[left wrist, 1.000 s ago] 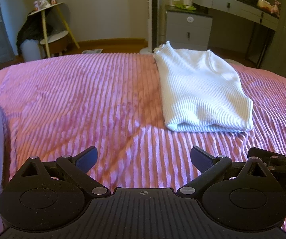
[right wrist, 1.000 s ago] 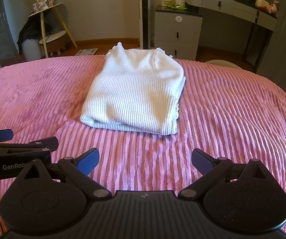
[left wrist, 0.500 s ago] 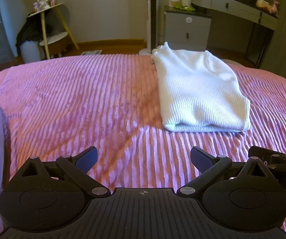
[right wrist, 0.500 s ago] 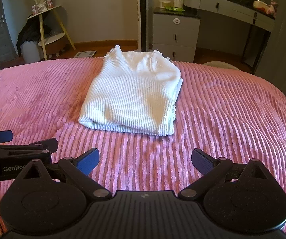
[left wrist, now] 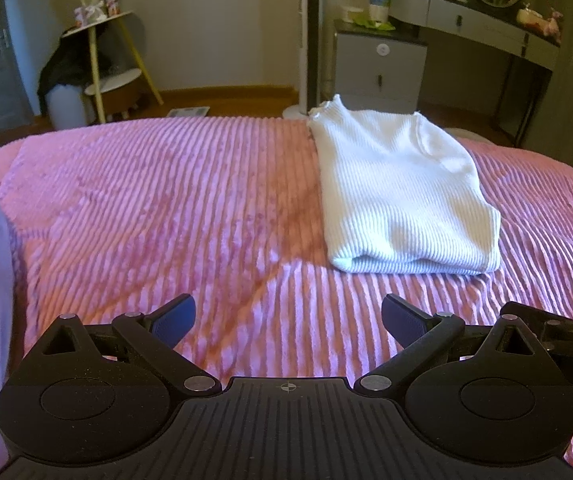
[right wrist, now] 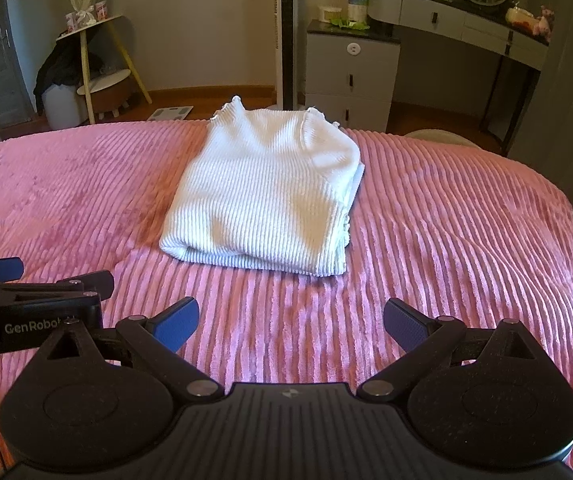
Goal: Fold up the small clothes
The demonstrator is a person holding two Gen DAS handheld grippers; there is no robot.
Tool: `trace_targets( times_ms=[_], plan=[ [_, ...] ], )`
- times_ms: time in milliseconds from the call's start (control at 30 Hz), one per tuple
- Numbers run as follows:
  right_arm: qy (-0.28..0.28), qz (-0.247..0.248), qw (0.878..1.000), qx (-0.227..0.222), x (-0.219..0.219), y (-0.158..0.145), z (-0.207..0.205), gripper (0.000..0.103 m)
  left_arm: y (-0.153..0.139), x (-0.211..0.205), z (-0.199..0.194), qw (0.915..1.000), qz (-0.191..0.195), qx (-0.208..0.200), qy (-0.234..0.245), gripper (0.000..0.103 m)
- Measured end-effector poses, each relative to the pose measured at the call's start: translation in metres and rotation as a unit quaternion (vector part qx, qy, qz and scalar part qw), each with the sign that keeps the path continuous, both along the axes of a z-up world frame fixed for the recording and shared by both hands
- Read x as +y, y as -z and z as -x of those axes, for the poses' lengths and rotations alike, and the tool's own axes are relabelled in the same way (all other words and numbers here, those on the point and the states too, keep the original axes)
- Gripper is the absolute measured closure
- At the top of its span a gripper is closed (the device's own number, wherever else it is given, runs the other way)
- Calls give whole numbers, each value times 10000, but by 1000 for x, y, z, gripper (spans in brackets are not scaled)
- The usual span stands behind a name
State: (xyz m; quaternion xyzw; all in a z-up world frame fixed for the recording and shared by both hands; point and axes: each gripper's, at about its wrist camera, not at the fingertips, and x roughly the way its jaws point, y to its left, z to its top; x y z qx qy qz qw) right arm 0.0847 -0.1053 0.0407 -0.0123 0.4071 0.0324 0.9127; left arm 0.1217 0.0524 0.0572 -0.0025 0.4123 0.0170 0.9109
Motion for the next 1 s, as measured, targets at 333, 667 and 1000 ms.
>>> trace_targets(
  times_ms=[333,667,1000],
  plan=[
    [-1,10,10000,-46,-1,-2,2,4,-2,-2,3,9999,46,-79,62,1],
    [34,-10,10000,-38,-1,-2,4,4,-3,-3,6,9997,45,-179,136,1],
    [52,-10,10000,-55,-1,-4,7,4,-4,1,7,9998,61,-152,60,1]
  ],
)
